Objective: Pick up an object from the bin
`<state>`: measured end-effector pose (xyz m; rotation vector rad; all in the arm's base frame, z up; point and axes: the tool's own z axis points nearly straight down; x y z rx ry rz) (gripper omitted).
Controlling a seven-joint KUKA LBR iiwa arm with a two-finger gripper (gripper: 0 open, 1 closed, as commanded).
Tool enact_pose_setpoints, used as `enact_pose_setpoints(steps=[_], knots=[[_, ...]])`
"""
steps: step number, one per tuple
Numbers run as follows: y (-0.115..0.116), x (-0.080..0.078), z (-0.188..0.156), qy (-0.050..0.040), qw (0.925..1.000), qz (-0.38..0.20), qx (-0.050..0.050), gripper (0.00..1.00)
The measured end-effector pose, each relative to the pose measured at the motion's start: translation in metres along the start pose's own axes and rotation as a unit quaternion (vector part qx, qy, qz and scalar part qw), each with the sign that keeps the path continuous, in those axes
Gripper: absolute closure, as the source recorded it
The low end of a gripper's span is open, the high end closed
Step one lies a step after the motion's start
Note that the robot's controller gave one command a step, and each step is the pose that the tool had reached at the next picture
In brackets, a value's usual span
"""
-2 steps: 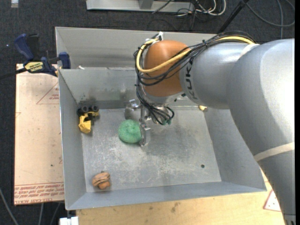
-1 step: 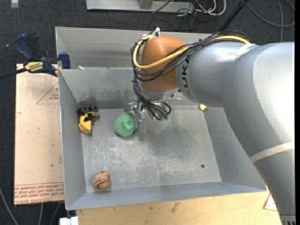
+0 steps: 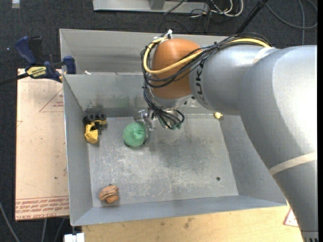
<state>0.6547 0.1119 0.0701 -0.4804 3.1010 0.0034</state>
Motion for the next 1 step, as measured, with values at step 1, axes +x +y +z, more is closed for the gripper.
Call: enact_pose_setpoints(steps=[1], knots=[[0.0042,0.0158,-0.1757,-0.0036,0.9999,-0.016,0.001,1.0]])
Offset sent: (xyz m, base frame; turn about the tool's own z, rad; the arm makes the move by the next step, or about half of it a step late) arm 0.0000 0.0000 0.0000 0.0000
